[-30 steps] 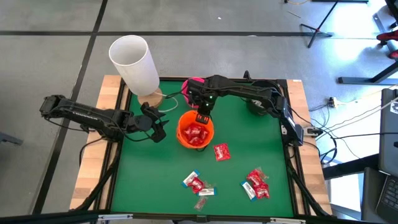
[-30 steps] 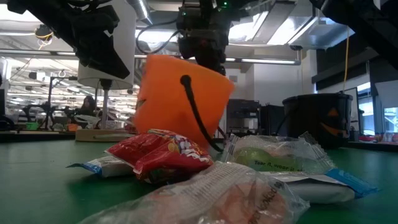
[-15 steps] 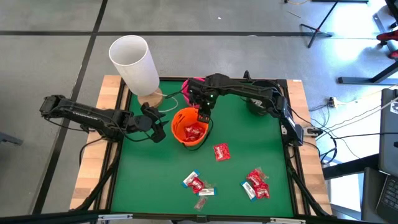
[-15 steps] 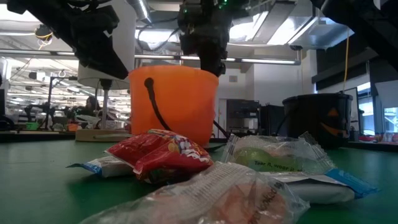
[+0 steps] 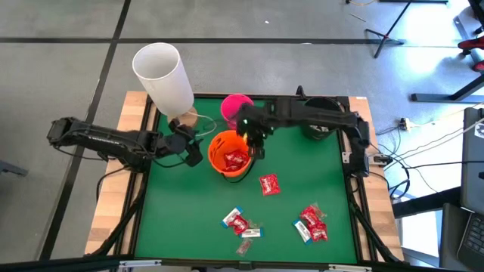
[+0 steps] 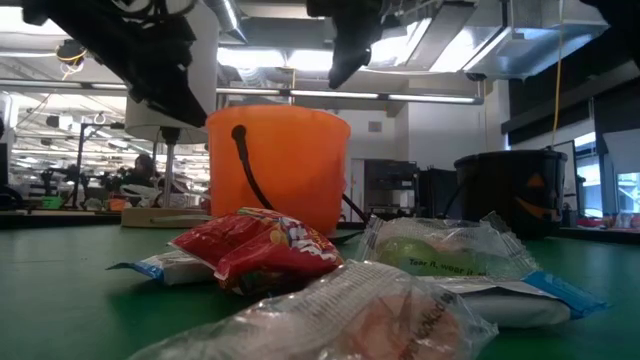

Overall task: Sort candy
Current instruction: Adjust the orange bucket, then put the red candy into the orange bucket

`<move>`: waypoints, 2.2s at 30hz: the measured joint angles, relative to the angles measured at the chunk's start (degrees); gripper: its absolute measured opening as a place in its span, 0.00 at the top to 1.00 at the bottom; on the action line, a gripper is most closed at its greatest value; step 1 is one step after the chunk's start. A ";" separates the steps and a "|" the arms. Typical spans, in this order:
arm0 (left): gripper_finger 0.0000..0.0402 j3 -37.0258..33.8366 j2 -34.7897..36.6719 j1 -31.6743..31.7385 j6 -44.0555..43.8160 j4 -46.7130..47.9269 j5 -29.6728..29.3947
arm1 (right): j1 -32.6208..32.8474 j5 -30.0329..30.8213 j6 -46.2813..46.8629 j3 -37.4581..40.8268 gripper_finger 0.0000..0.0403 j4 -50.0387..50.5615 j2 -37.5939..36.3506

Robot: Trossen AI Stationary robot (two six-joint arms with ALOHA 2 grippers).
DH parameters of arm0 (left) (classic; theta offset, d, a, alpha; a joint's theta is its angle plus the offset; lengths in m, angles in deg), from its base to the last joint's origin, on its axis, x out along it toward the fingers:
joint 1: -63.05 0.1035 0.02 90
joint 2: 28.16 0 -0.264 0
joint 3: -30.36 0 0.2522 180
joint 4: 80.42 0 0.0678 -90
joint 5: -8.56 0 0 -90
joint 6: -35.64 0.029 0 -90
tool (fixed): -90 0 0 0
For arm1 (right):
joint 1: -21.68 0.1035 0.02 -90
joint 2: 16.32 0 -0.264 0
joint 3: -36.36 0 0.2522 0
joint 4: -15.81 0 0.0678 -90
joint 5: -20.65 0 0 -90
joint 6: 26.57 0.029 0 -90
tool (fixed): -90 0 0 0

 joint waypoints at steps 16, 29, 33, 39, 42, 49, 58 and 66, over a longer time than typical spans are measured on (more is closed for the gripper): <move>0.60 0.02 -8.70 18.38 14.49 -16.95 16.48 | 5.36 -3.41 9.00 52.80 0.65 -44.89 -29.56; 0.60 0.04 -21.14 23.91 14.53 -24.97 26.23 | 5.26 -0.04 10.84 67.38 0.65 -57.20 -31.59; 0.60 0.04 -22.10 22.61 13.91 -24.96 27.58 | 5.26 -0.04 9.15 67.38 0.65 -57.27 -31.59; 0.60 0.04 -22.12 19.71 12.58 -24.78 27.59 | 5.26 -0.04 7.98 67.38 0.65 -57.14 -31.59; 0.60 0.04 -22.12 18.46 12.57 -24.78 27.59 | 5.26 -0.90 7.88 67.38 0.65 -56.54 -31.59; 0.60 0.04 -22.10 16.49 12.37 -24.78 27.57 | 5.30 -3.99 8.38 67.36 0.65 -53.20 -31.59; 0.60 0.00 -18.20 13.26 9.18 -23.88 27.25 | 10.21 -4.54 12.78 67.36 0.65 -43.96 -29.92; 0.60 0.00 -8.38 7.58 5.17 -19.35 21.49 | 17.83 2.92 13.89 67.27 0.65 -46.65 -24.38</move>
